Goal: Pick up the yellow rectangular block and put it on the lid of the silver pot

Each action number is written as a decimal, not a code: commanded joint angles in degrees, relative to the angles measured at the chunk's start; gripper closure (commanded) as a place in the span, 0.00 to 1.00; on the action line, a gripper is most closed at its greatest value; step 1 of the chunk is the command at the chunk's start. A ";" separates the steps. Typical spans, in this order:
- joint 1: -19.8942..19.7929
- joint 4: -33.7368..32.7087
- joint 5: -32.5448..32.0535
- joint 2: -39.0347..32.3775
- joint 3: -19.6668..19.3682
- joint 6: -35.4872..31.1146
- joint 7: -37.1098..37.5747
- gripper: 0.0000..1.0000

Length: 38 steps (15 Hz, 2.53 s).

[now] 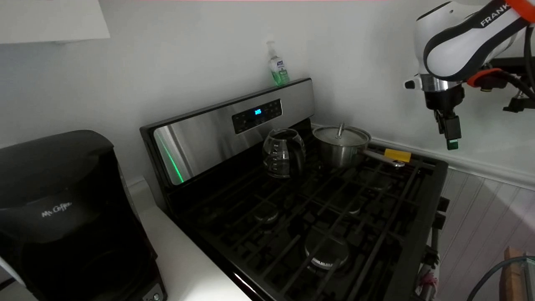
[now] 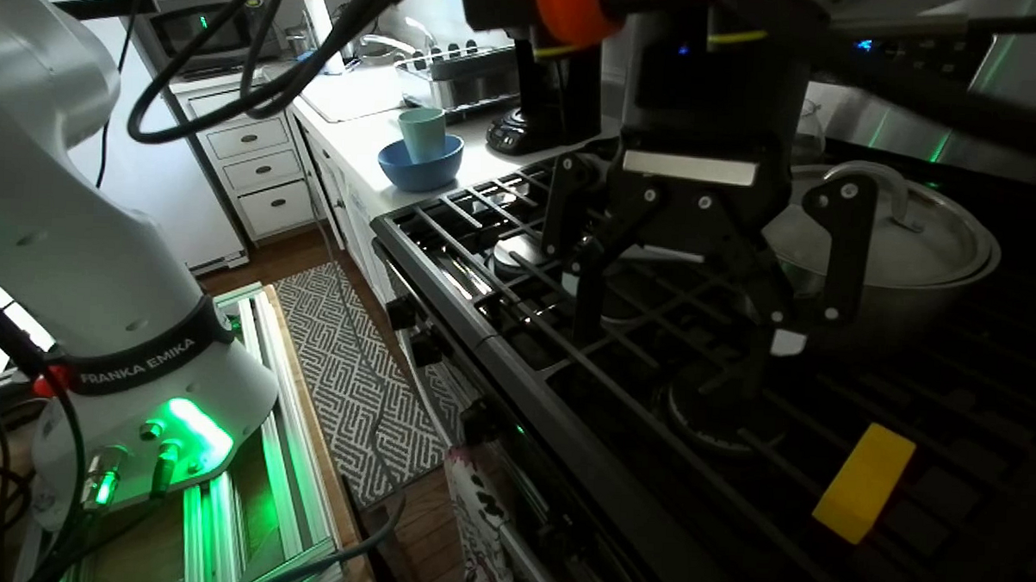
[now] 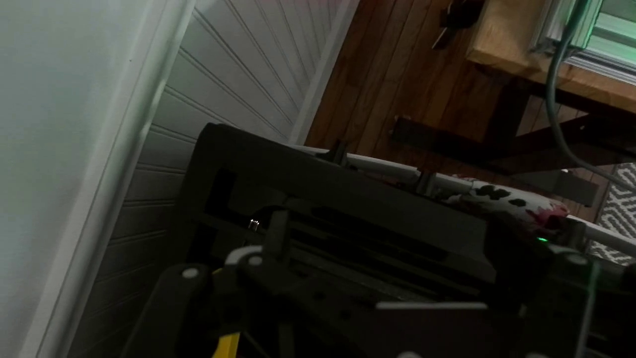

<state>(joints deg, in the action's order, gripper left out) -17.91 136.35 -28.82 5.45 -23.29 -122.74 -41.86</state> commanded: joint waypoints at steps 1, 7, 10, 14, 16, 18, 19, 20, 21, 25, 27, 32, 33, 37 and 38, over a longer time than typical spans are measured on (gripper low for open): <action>-0.96 -1.42 -2.86 -3.07 1.07 -4.57 4.95 0.00; -0.80 -6.68 2.18 -12.58 1.96 -9.79 0.59 0.00; -2.27 -11.45 9.74 -17.21 2.86 -9.25 -1.81 0.00; -5.21 -17.93 19.93 -23.26 4.59 -8.42 -3.05 0.00; -6.50 -21.32 22.58 -26.45 5.37 -7.80 -2.33 0.00; -7.52 -24.11 23.20 -29.18 5.73 -7.86 -1.23 0.00; -8.05 -25.69 23.30 -30.58 5.89 -7.68 -0.88 0.00; -8.53 -27.28 23.15 -32.01 6.00 -7.41 -0.39 0.00; -9.02 -28.78 22.94 -33.43 6.07 -7.01 0.08 0.00; -10.52 -32.54 22.22 -37.15 7.03 -4.55 0.30 0.14; -11.04 -33.81 22.21 -38.36 7.66 -3.05 -0.16 0.30; -11.37 -34.41 21.91 -37.76 9.07 0.92 -1.83 0.66; -11.14 -33.92 21.47 -36.81 9.07 1.36 -2.11 0.74; -10.79 -33.23 20.90 -35.07 8.74 3.18 -2.57 0.92; -10.59 -32.71 20.81 -34.25 8.59 3.72 -2.16 0.92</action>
<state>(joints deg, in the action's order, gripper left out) -28.16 102.95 -7.29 -31.20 -15.00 -121.63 -43.41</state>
